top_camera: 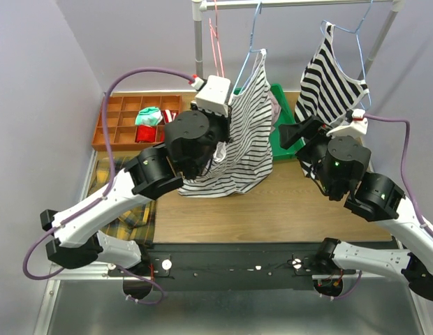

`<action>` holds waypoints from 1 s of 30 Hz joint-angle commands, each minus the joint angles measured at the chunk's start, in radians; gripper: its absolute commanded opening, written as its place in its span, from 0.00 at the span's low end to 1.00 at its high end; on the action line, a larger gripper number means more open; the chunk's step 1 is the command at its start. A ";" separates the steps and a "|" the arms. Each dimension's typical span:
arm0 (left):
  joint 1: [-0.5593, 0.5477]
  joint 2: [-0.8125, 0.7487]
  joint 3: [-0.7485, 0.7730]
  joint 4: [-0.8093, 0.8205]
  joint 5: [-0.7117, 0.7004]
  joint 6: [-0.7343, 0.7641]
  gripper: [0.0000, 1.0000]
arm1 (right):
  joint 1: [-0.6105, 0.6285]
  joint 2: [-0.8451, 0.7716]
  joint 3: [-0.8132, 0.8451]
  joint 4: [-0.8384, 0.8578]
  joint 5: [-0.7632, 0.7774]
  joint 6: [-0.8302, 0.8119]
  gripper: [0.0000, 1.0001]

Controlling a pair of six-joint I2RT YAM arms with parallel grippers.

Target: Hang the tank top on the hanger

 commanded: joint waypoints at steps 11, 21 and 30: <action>-0.008 0.245 0.174 0.107 -0.308 0.049 0.00 | 0.006 0.004 -0.009 -0.049 0.042 0.026 1.00; 0.054 0.376 0.375 0.107 -0.287 0.083 0.00 | 0.006 -0.003 -0.032 -0.043 0.033 0.036 1.00; 0.142 0.454 0.503 0.029 -0.189 0.034 0.00 | 0.004 -0.013 -0.049 -0.032 0.031 0.032 1.00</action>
